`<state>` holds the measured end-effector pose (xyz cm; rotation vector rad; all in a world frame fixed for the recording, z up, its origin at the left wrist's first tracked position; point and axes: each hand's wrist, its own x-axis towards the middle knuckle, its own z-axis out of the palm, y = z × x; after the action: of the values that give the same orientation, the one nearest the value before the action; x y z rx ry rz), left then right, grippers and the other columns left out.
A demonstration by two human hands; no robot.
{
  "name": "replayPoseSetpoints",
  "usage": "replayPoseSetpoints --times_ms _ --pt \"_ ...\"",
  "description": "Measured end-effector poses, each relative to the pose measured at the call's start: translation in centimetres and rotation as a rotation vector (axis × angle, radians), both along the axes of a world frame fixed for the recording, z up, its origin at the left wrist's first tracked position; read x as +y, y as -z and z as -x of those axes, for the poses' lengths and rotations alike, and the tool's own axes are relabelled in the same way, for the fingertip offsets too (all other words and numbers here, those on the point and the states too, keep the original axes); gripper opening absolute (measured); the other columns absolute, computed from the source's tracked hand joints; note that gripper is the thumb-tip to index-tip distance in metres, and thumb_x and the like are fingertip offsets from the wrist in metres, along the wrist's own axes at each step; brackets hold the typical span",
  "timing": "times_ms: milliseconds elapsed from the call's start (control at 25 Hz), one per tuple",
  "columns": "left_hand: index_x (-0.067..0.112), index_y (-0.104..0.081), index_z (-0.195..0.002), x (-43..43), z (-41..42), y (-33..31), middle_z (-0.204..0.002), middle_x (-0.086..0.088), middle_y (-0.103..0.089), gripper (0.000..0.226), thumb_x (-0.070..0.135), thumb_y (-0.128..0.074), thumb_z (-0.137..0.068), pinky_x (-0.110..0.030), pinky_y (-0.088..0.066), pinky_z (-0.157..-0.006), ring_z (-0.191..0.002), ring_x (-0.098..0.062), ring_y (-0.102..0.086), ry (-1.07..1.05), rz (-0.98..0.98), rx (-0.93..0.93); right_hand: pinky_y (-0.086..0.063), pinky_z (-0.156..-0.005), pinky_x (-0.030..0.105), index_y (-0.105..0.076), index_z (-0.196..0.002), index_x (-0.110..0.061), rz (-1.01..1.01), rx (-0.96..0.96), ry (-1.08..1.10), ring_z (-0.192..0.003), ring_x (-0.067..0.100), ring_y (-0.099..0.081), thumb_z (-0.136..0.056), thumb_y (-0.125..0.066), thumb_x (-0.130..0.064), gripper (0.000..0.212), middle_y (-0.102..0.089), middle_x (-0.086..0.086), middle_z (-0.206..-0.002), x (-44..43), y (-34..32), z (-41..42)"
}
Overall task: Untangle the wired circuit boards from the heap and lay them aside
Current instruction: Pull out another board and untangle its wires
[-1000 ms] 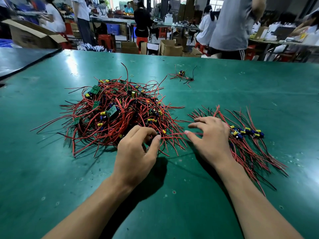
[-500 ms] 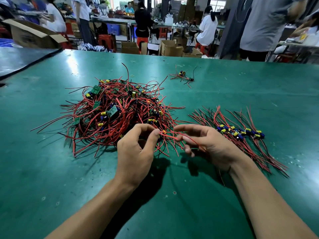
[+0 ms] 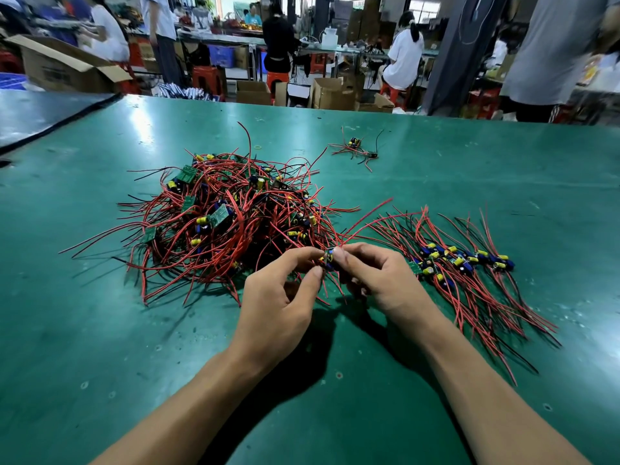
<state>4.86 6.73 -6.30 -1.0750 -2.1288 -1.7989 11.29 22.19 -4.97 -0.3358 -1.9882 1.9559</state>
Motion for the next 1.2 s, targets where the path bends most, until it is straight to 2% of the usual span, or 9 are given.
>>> replayPoseSetpoints --times_ms 120,240,400,560,720,880,960,1040,1200 --pt "0.021 -0.067 -0.088 0.1 -0.2 0.3 -0.065 0.014 -0.063 0.012 0.009 -0.068 -0.089 -0.023 -0.042 -0.049 -0.049 -0.013 -0.055 0.031 0.032 -0.05 -0.039 -0.045 0.017 -0.073 -0.081 -0.017 0.2 -0.011 0.03 -0.05 0.011 -0.048 -0.077 -0.072 -0.041 0.025 -0.063 0.002 -0.066 0.2 -0.6 0.0" --pt "0.02 -0.07 -0.085 0.2 0.0 0.5 -0.06 0.011 -0.063 0.01 0.013 -0.067 -0.091 -0.027 -0.04 -0.046 -0.045 -0.015 -0.049 0.059 0.095 -0.113 -0.037 -0.048 0.021 -0.075 -0.079 -0.019 0.359 -0.028 -0.13 -0.051 0.013 -0.051 -0.083 -0.07 -0.036 0.018 -0.066 0.004 -0.07 0.4 -1.1 -0.5" --pt "0.014 -0.067 -0.082 0.4 -0.1 0.0 -0.069 -0.007 -0.067 0.023 0.02 -0.054 -0.1 -0.029 -0.047 -0.046 -0.05 -0.023 -0.058 0.278 -0.089 -0.535 -0.038 -0.046 0.019 -0.074 -0.083 -0.017 0.345 -0.075 -0.351 -0.051 0.012 -0.053 -0.089 -0.06 -0.032 0.021 -0.067 0.006 -0.072 0.0 -1.2 -1.0" --pt "0.005 -0.069 -0.086 0.5 0.1 -0.6 -0.076 -0.02 -0.066 0.043 0.044 -0.051 -0.094 -0.025 -0.044 -0.044 -0.046 -0.025 -0.057 0.398 -0.199 -0.834 -0.037 -0.045 0.014 -0.07 -0.092 -0.013 0.315 -0.14 -0.282 -0.058 0.008 -0.049 -0.084 -0.068 -0.033 0.022 -0.059 0.0 -0.069 -0.1 -0.9 -0.6" --pt "-0.003 -0.058 -0.1 0.6 -0.2 -0.6 -0.078 -0.018 -0.067 0.052 0.044 -0.066 -0.079 -0.024 -0.047 -0.043 -0.046 -0.024 -0.061 0.428 -0.145 -0.857 -0.033 -0.046 0.014 -0.073 -0.079 -0.021 0.251 -0.141 -0.26 -0.055 0.005 -0.048 -0.085 -0.073 -0.035 0.015 -0.055 -0.003 -0.064 -0.2 -0.8 -0.6" --pt "0.002 -0.058 -0.111 0.6 -0.6 -0.4 -0.075 -0.008 -0.071 0.042 0.02 -0.073 -0.076 -0.029 -0.056 -0.051 -0.053 -0.021 -0.066 0.495 -0.138 -0.83 -0.042 -0.048 0.022 -0.065 -0.064 -0.019 0.349 -0.21 -0.186 -0.05 0.008 -0.046 -0.08 -0.07 -0.044 0.031 -0.053 -0.002 -0.059 -0.2 -1.0 -0.7" --pt "0.003 -0.059 -0.113 0.5 -0.6 -0.3 -0.069 -0.002 -0.068 0.033 0.009 -0.07 -0.082 -0.025 -0.052 -0.05 -0.058 -0.026 -0.069 0.49 -0.115 -0.802 -0.038 -0.049 0.024 -0.062 -0.058 -0.02 0.333 -0.278 -0.147 -0.049 0.009 -0.043 -0.077 -0.069 -0.05 0.036 -0.052 -0.003 -0.057 0.0 -1.1 -0.6" --pt "0.002 -0.061 -0.113 0.4 -0.4 0.0 -0.067 0.0 -0.066 0.03 0.005 -0.069 -0.085 -0.022 -0.049 -0.05 -0.063 -0.031 -0.07 0.46 -0.068 -0.759 -0.033 -0.046 0.022 -0.062 -0.059 -0.02 0.287 -0.276 -0.137 -0.045 0.009 -0.041 -0.077 -0.068 -0.053 0.039 -0.053 -0.002 -0.058 0.0 -1.0 -0.5" --pt "0.006 -0.065 -0.108 0.4 -0.1 0.2 -0.073 -0.009 -0.07 0.025 0.006 -0.072 -0.084 -0.03 -0.051 -0.061 -0.072 -0.032 -0.07 0.441 0.031 -0.677 -0.03 -0.04 0.018 -0.062 -0.067 -0.019 0.232 -0.192 -0.096 -0.04 0.01 -0.036 -0.077 -0.072 -0.052 0.036 -0.052 0.001 -0.056 -0.1 -0.5 -0.4"
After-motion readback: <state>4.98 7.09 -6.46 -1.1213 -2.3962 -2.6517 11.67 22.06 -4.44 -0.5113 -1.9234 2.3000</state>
